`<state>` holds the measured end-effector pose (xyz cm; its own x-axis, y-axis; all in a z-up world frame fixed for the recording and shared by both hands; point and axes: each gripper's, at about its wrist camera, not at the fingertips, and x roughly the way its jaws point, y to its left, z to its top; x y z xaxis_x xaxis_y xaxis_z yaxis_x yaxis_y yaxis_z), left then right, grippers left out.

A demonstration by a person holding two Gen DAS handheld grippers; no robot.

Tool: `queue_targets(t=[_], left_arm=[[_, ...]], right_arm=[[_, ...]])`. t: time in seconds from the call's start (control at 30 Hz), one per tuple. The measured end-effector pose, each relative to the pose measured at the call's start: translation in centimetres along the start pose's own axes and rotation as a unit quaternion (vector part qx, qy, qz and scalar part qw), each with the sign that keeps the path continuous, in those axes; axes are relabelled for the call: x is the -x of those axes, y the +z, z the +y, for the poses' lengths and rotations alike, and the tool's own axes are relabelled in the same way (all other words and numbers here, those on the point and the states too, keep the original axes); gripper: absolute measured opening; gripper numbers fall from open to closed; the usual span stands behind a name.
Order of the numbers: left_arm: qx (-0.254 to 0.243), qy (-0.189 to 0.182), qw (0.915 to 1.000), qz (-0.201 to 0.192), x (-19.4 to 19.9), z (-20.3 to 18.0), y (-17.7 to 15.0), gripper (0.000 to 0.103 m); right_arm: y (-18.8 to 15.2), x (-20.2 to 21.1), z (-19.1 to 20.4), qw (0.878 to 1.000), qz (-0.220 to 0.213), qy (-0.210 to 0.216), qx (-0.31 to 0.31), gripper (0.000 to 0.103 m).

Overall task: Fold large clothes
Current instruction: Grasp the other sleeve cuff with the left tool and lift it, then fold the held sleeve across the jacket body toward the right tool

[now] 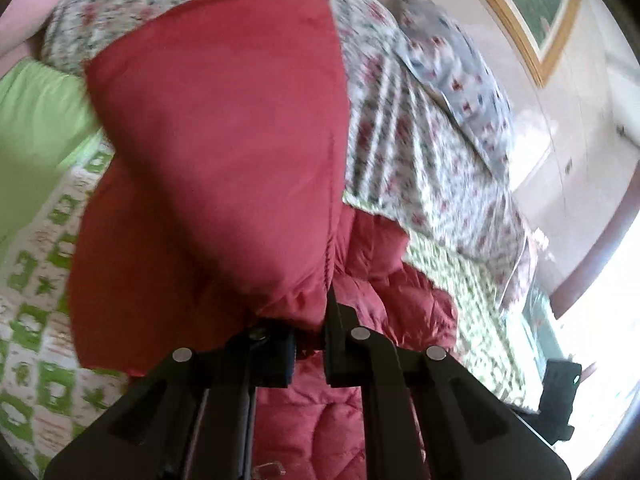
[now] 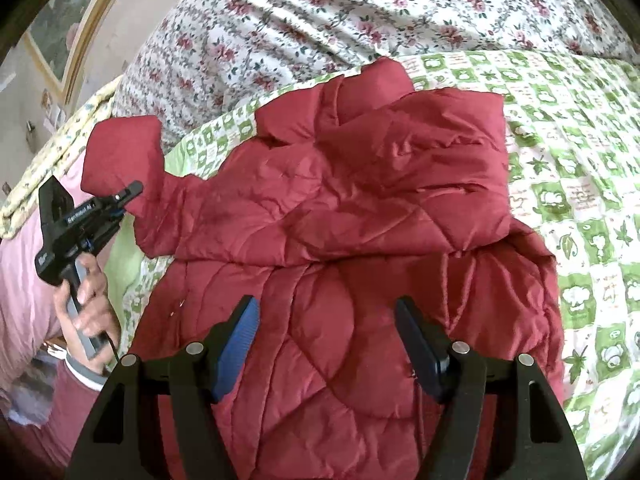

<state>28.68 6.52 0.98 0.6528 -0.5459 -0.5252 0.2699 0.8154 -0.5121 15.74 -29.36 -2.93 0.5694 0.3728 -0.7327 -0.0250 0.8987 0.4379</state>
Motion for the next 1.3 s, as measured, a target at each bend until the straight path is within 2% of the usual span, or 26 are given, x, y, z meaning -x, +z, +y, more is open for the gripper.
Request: queue_targets(t=[0.4,0.6,0.83,1.0,1.2,1.23,1.3], left_arm=[[-0.078,-0.007,0.9952,0.059,-6.1,-7.4,-3.6,0.007],[-0.119,-0.010,0.9896,0.080,-9.1,-11.0,-5.6,0.007],[-0.185,0.033,0.9761,0.110,-12.5,-13.7,-9.1,0.007],[-0.233,0.062,0.9631,0.120,-13.2,-15.1,-10.9,0.007],[-0.237,0.063,0.9618,0.122,-13.2,-15.2,-11.2,0.008],[-0.237,0.062,0.9616,0.124,-13.2,-15.3,-11.2,0.008],[-0.239,0.062,0.9608,0.126,-13.3,-15.2,-11.1,0.008]], right_arm=[[1.8,0.7,-3.3,0.998,-0.030,0.022,-0.052,0.072],[3.0,0.6,-5.4,0.995,-0.041,0.038,-0.084,0.074],[5.4,0.1,-8.1,0.982,-0.058,0.097,-0.149,0.074],[6.7,-1.2,-8.8,0.973,-0.057,0.132,-0.180,0.081],[8.4,-4.4,-8.6,0.972,-0.031,0.141,-0.186,0.081],[8.6,-5.1,-8.3,0.974,-0.025,0.138,-0.180,0.077],[8.8,-5.8,-7.9,0.977,-0.019,0.130,-0.171,0.054]])
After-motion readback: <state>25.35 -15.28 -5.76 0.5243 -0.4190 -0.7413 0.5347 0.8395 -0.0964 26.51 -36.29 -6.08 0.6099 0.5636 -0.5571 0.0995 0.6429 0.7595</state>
